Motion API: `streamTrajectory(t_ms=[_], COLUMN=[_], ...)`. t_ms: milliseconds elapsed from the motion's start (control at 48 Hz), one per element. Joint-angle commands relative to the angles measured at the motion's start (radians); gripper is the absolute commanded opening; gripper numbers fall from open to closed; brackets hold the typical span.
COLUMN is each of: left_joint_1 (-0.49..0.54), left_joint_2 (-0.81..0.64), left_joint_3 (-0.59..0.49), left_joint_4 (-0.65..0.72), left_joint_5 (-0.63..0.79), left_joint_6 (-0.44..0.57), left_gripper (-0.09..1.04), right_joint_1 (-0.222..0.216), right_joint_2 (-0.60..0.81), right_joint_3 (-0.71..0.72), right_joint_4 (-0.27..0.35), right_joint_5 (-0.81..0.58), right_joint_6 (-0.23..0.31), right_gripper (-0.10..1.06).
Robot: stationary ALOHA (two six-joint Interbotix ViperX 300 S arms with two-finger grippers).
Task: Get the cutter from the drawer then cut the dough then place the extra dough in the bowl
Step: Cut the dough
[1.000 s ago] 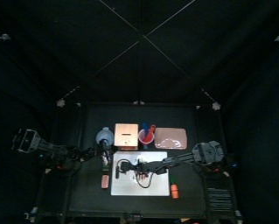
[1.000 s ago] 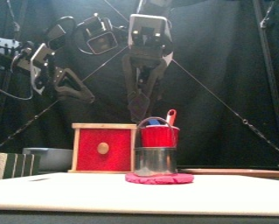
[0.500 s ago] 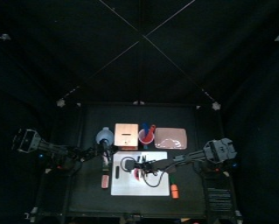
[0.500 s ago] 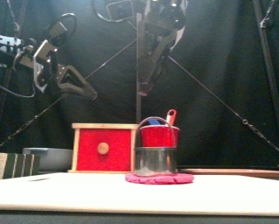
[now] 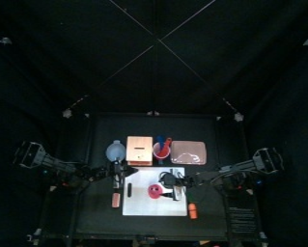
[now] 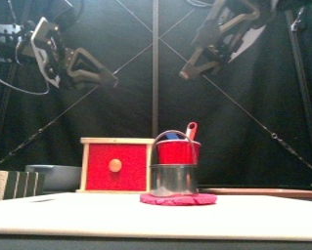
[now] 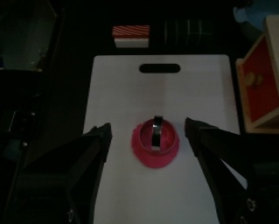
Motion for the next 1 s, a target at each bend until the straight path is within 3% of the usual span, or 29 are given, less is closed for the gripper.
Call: streamTrajectory(t_ms=[21, 188, 333, 417, 583, 750, 1000], left_joint_1=[-0.061, -0.106, -0.107, -0.107, -0.106, -0.106, -0.084], left_joint_2=[0.012, 0.086, 0.209, 0.287, 0.431, 0.505, 0.523], left_joint_3=[-0.029, -0.026, -0.035, -0.048, -0.1, -0.149, -0.172], left_joint_4=[0.089, 0.147, 0.147, 0.147, 0.147, 0.146, 0.146], left_joint_5=[-0.087, -0.192, -0.267, -0.324, -0.399, -0.394, -0.302], left_joint_6=[-0.011, -0.069, -0.176, -0.238, -0.304, -0.302, -0.302], left_gripper=[0.4, 0.46, 0.66, 0.79, 0.94, 0.95, 0.95], right_joint_1=[-0.052, -0.106, -0.132, -0.133, -0.124, -0.035, 0.103], right_joint_2=[-0.078, -0.084, -0.04, 0.003, 0.13, 0.259, 0.44], right_joint_3=[0.121, 0.242, 0.29, 0.296, 0.305, 0.299, 0.27], right_joint_4=[-0.014, -0.023, -0.02, 0.035, 0.218, 0.408, 0.571], right_joint_5=[-0.227, -0.483, -0.597, -0.664, -0.861, -0.988, -1.181], right_joint_6=[0.005, -0.015, -0.089, -0.16, -0.345, -0.448, -0.446], right_gripper=[0.97, 0.97, 0.97, 0.97, 0.97, 0.97, 0.97])
